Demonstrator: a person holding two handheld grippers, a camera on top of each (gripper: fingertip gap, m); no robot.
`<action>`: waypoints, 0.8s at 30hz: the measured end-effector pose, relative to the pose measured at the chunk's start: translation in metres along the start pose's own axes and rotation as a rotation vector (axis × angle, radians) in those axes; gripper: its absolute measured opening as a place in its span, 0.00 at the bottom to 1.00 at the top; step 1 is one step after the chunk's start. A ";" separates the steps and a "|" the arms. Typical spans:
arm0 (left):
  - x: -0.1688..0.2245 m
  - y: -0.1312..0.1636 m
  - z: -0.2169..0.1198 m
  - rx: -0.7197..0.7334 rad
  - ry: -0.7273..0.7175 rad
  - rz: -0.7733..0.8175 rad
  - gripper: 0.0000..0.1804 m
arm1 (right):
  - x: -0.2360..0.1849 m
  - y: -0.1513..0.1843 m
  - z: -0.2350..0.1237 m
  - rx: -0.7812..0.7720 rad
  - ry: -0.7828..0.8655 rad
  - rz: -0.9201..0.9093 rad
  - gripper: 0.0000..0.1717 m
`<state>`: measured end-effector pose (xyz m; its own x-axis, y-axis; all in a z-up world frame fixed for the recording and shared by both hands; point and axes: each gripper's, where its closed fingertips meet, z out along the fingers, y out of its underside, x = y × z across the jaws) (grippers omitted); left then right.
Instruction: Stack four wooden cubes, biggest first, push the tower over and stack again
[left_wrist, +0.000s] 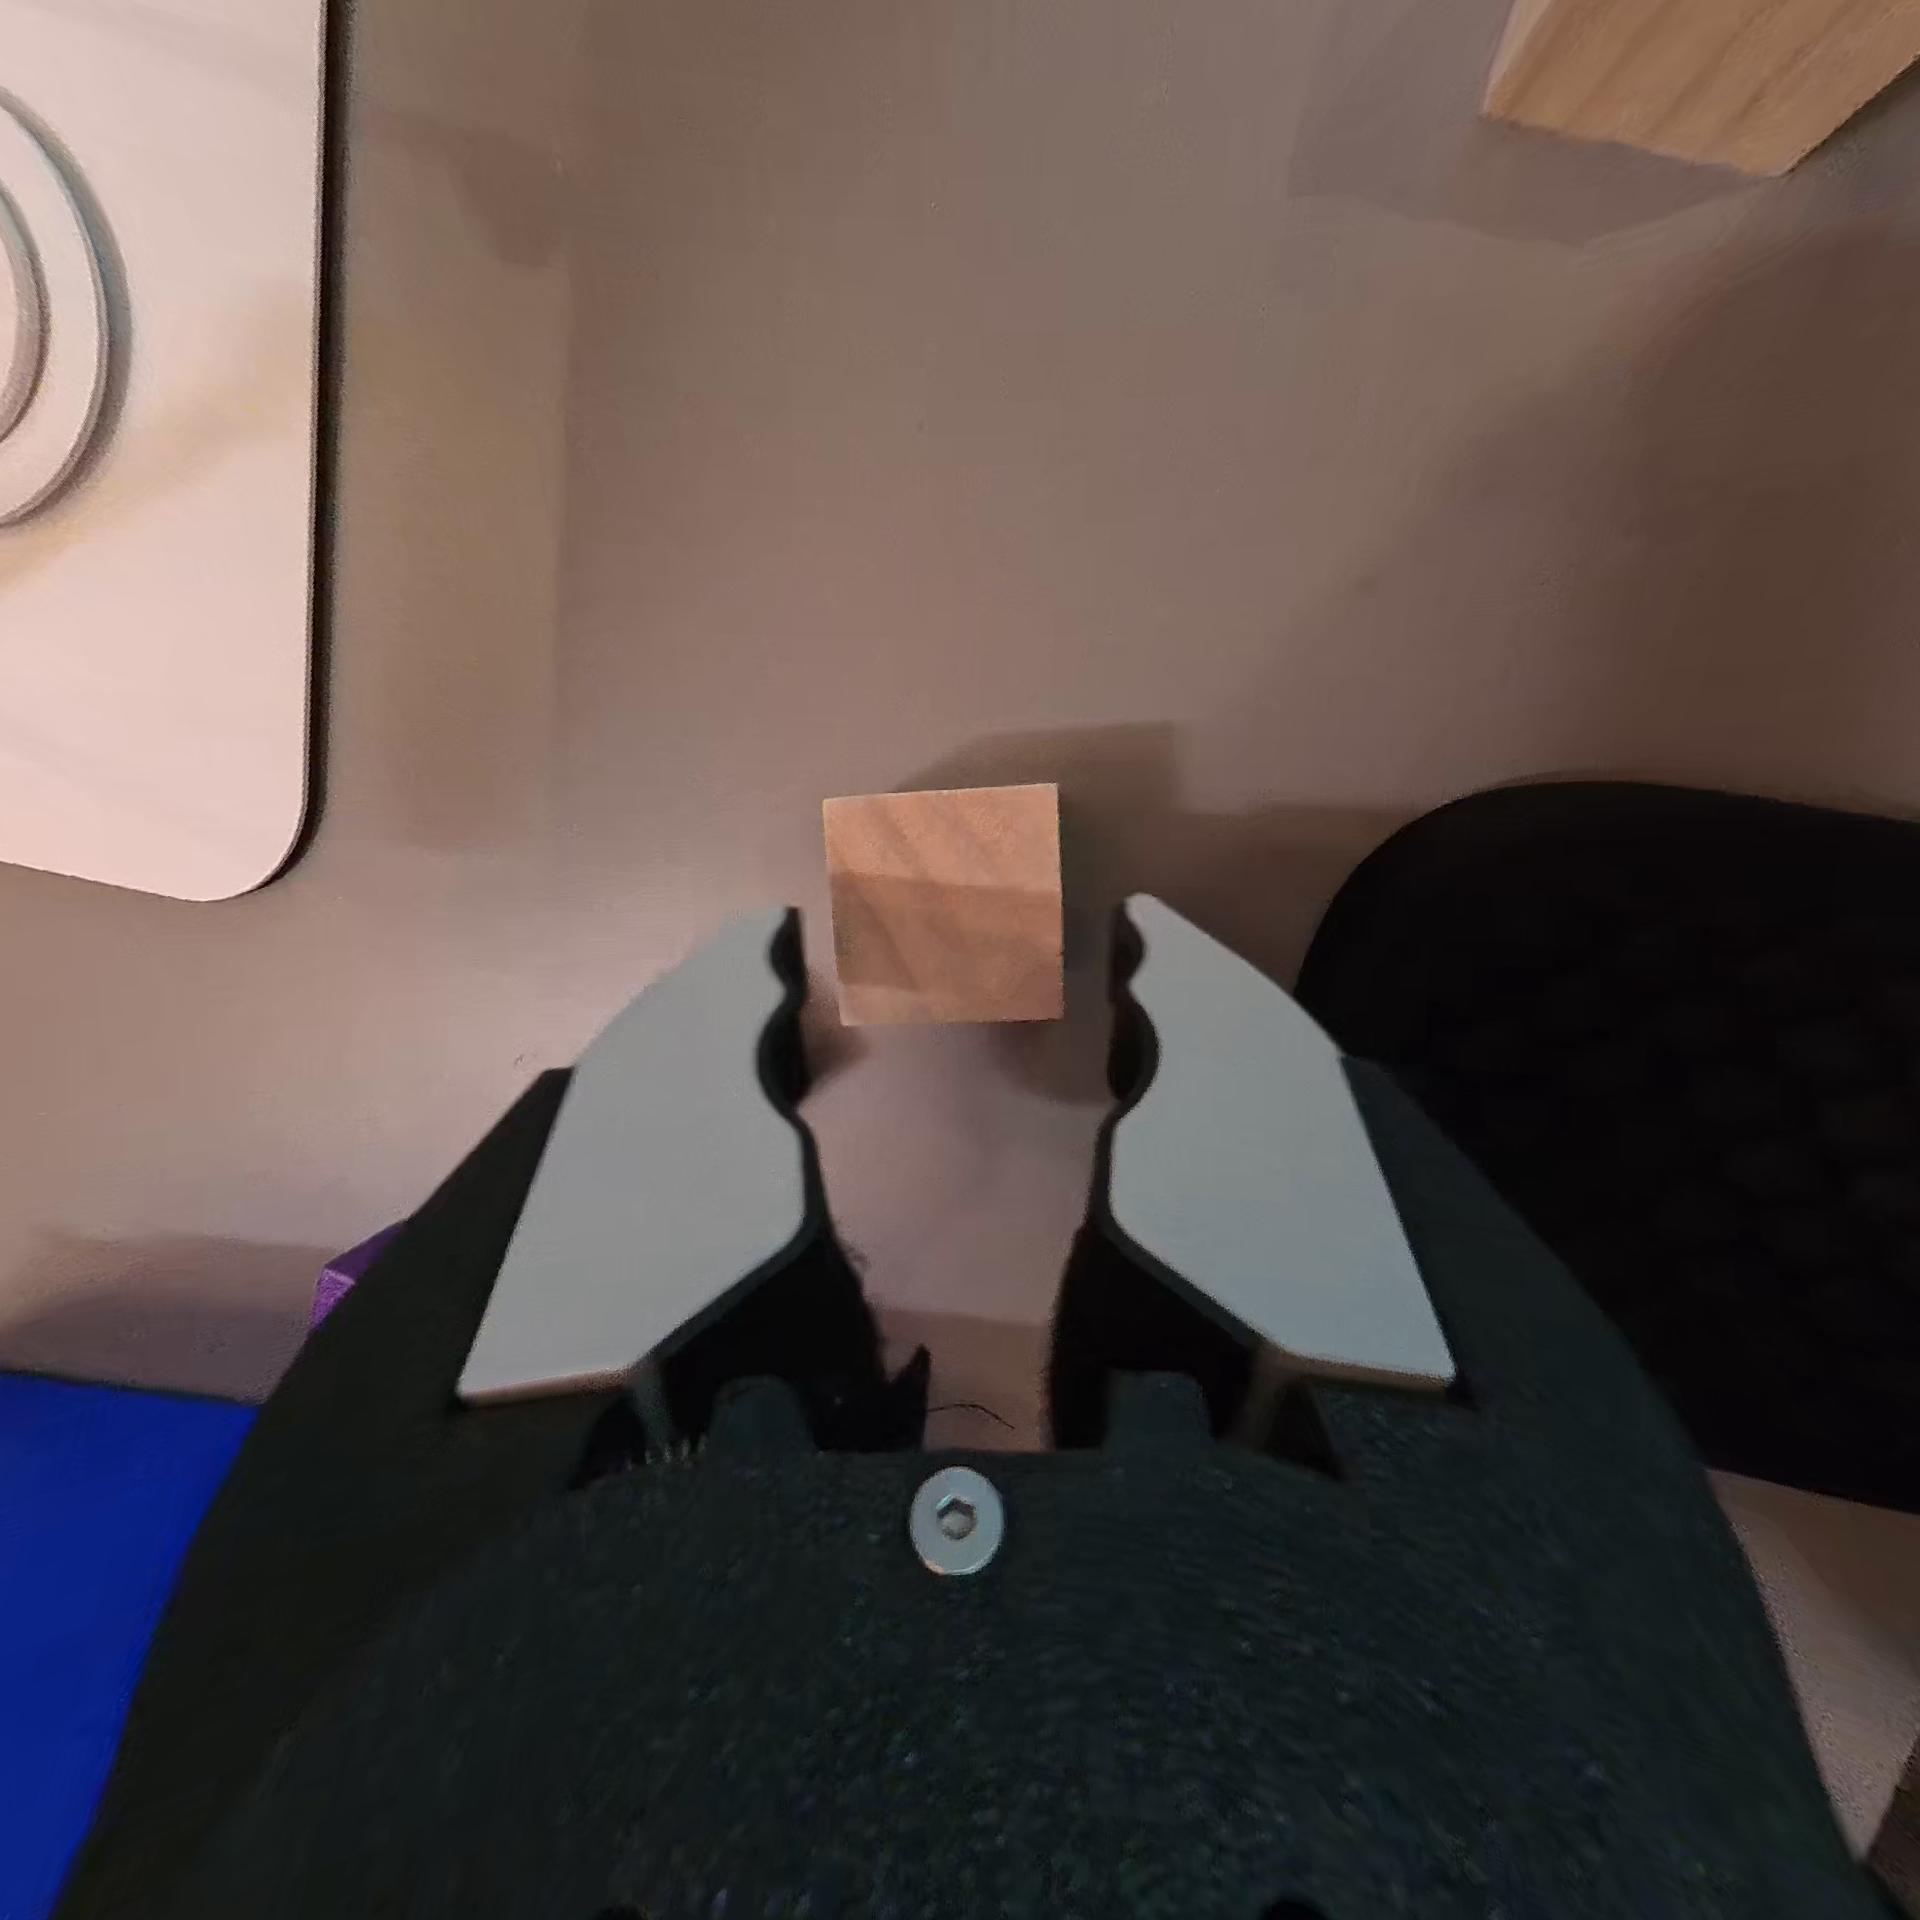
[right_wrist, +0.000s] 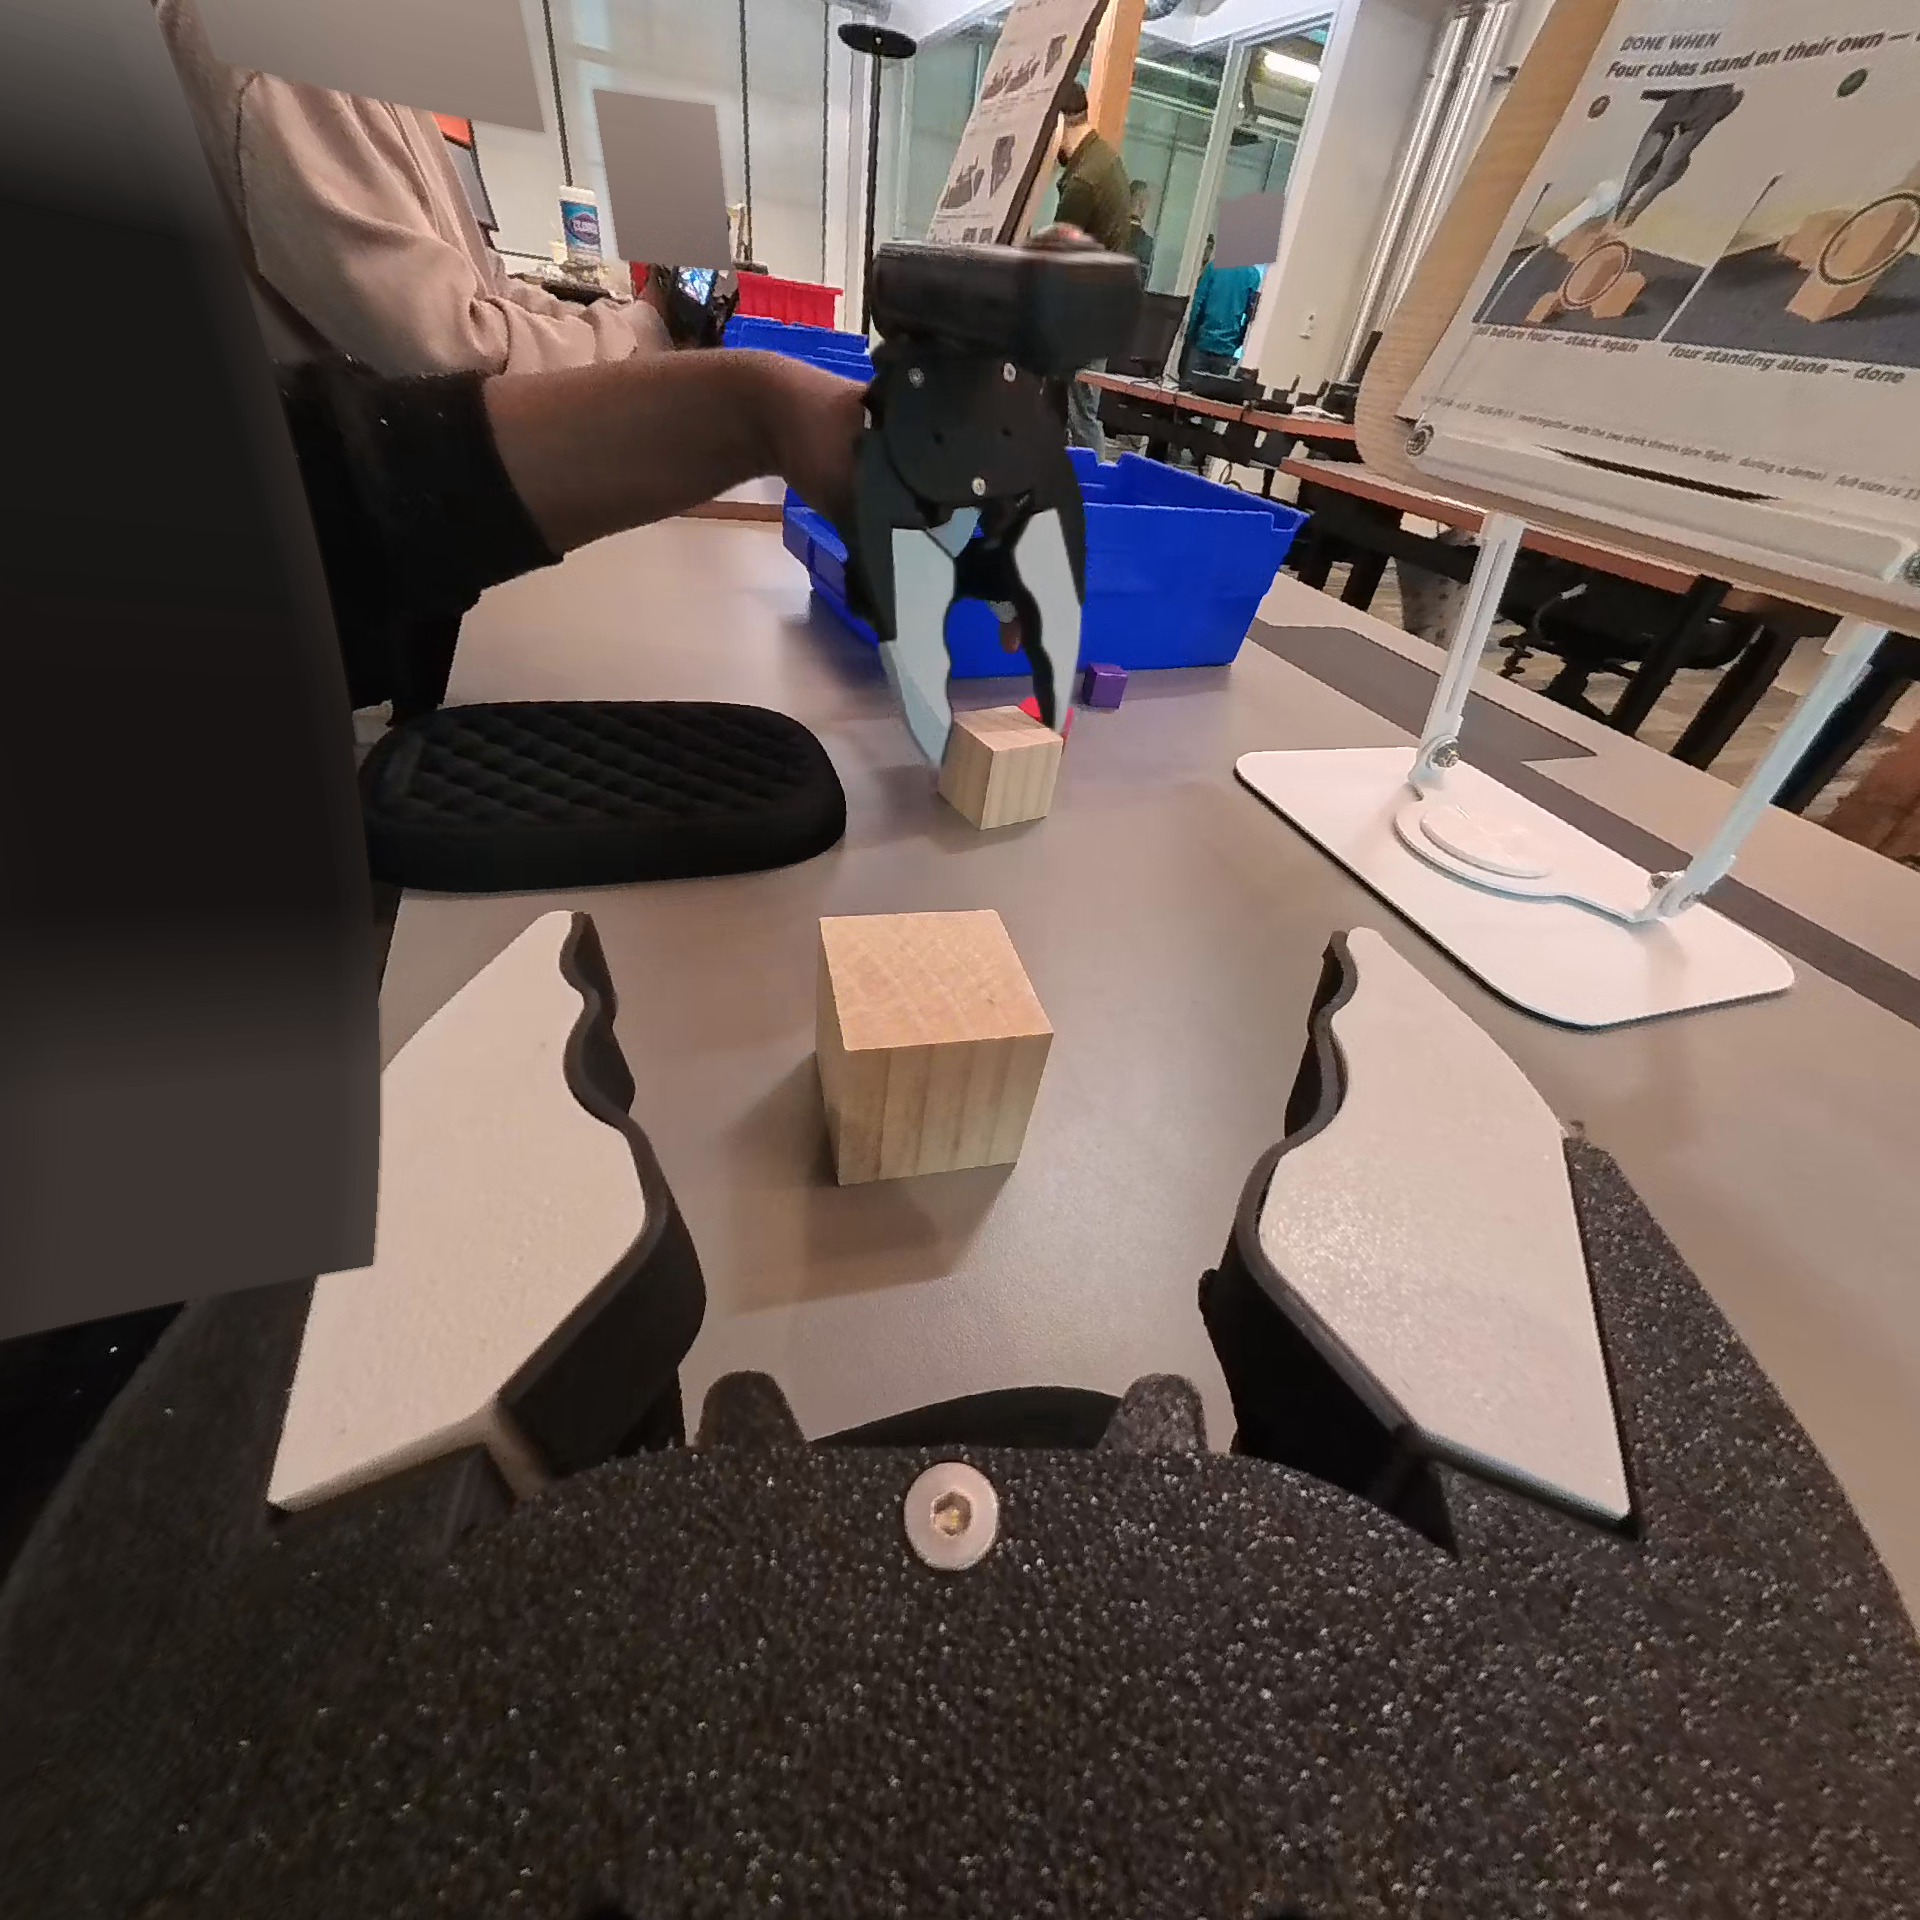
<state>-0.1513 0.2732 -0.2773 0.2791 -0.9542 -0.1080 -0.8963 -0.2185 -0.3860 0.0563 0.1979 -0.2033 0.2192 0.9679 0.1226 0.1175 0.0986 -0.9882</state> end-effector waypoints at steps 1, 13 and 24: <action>0.000 -0.002 -0.001 0.015 0.005 0.001 0.24 | 0.000 0.000 0.000 0.000 0.000 -0.001 0.72; 0.045 -0.103 -0.055 0.304 0.073 0.108 0.23 | 0.000 0.001 0.001 -0.010 0.002 -0.007 0.70; 0.102 -0.171 -0.035 0.372 0.199 0.218 0.23 | -0.001 0.001 0.000 -0.004 -0.002 -0.009 0.69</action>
<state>0.0185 0.2062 -0.1899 -0.0060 -0.9982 -0.0598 -0.7319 0.0452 -0.6799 0.0560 0.1972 -0.2043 0.2164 0.9674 0.1314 0.1238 0.1063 -0.9866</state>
